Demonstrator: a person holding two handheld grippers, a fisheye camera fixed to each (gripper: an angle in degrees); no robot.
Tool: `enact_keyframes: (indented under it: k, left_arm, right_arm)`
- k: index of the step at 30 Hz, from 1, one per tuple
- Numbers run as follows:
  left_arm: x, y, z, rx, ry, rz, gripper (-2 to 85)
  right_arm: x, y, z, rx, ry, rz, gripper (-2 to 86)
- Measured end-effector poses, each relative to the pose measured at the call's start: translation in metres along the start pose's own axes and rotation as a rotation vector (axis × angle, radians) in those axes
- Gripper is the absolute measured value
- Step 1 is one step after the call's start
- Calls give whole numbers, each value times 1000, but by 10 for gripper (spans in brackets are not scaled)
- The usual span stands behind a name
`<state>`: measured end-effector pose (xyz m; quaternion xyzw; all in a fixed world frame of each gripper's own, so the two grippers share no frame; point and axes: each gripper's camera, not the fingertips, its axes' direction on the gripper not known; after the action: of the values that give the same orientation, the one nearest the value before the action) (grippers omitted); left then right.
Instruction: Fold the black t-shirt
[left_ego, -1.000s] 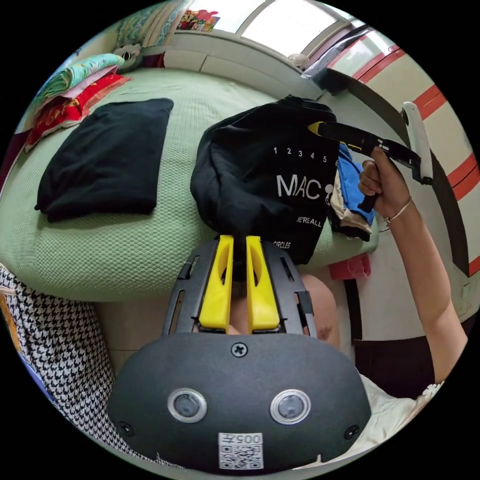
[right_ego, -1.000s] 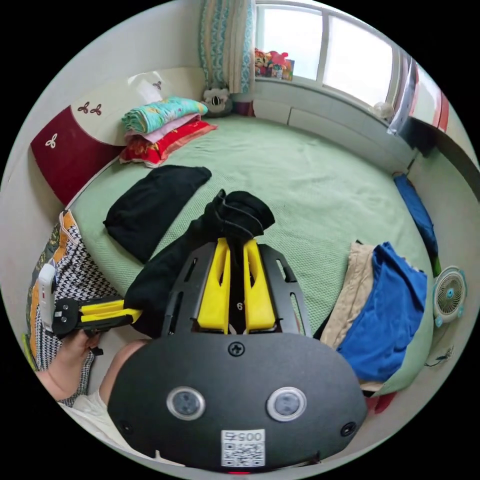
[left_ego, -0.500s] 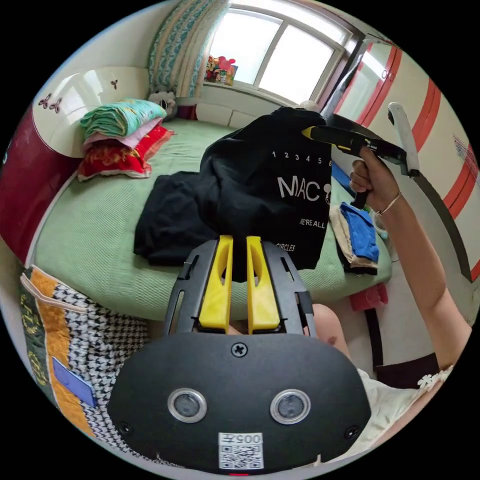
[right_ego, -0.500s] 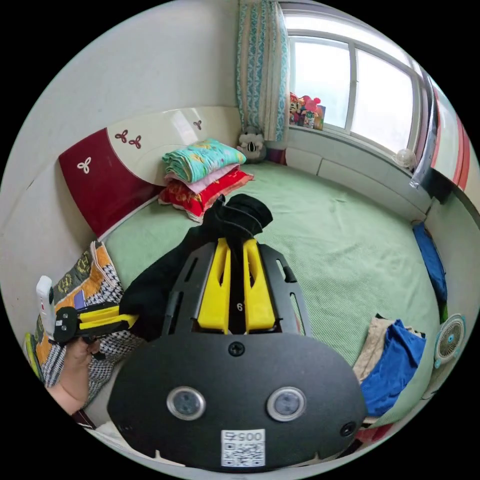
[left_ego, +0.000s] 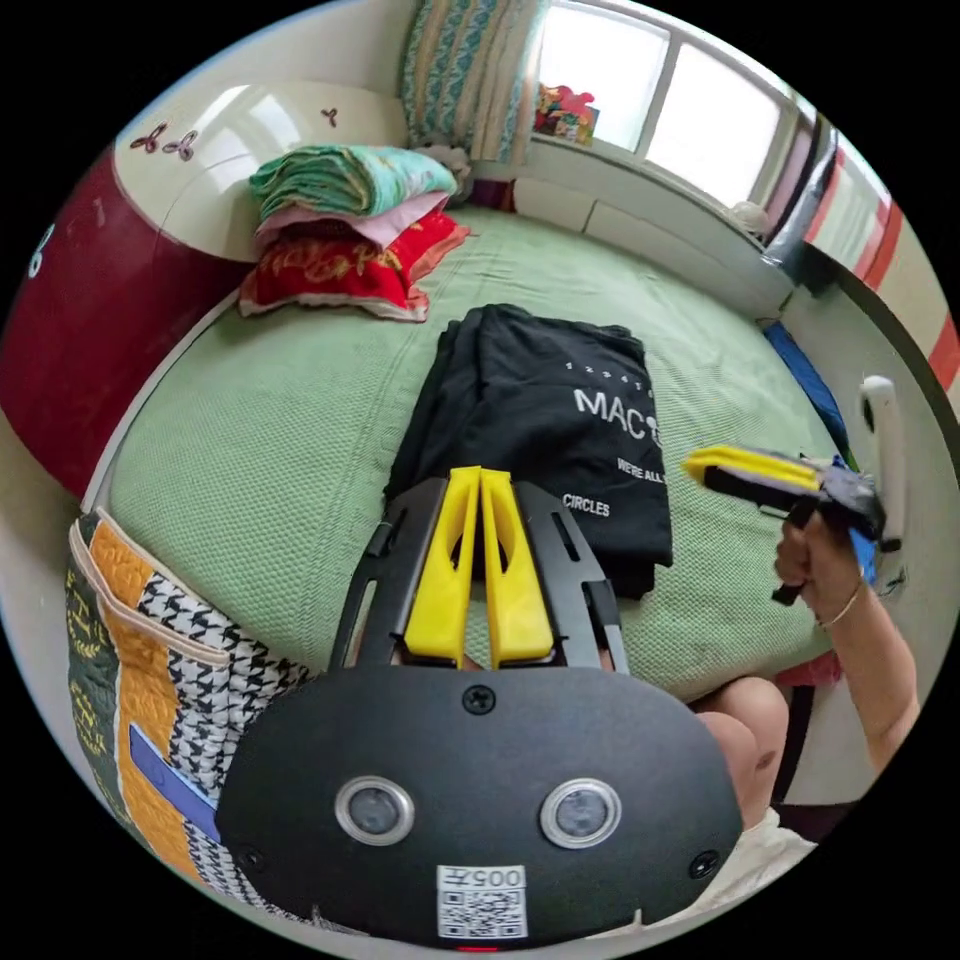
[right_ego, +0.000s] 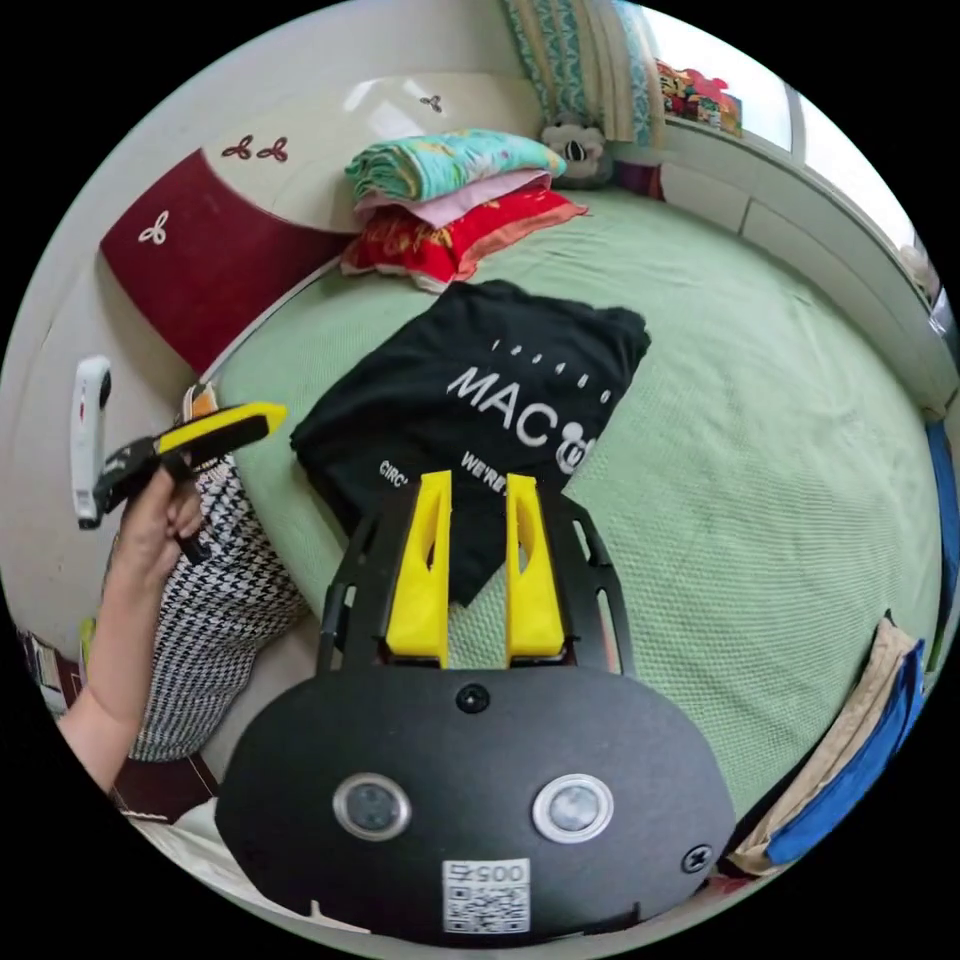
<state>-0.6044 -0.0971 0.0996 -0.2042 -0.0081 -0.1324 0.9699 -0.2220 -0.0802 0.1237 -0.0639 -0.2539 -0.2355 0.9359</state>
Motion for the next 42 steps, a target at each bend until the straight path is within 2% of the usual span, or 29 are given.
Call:
enact_keyframes:
  k: [3,6,9,14,19,30,34,35,37,39,42]
  left_arm:
    - [17,-4,33,-69,-47,2,-7]
    - [26,2,75,-185,-133,16,-6]
    - [36,13,81,-103,-161,6,-6]
    - [56,10,94,-129,-213,47,-6]
    - [65,10,103,-132,-168,19,-6]
    - [96,9,116,-173,-136,3,-6]
    - [103,21,105,-146,-75,-40,-6]
    - [103,27,102,-139,-62,-67,-6]
    - [114,66,86,-52,7,-134,-6]
    - [132,103,78,-4,12,-110,-7]
    - [172,152,79,-42,-49,-17,-6]
  right_arm:
    - [-13,22,24,18,13,-3,63]
    - [-32,35,56,-81,87,-41,59]
    - [-43,52,72,-61,145,-52,52]
    - [-50,67,88,-38,179,-62,50]
    - [-62,82,94,-20,256,-84,48]
    - [-52,118,90,8,209,22,24]
    - [-35,128,62,-91,84,8,-5]
    - [-27,143,44,-42,0,4,-7]
    - [-14,175,13,52,-35,38,-10]
    - [-1,212,-12,115,28,71,-11]
    - [27,272,-44,197,136,122,-10]
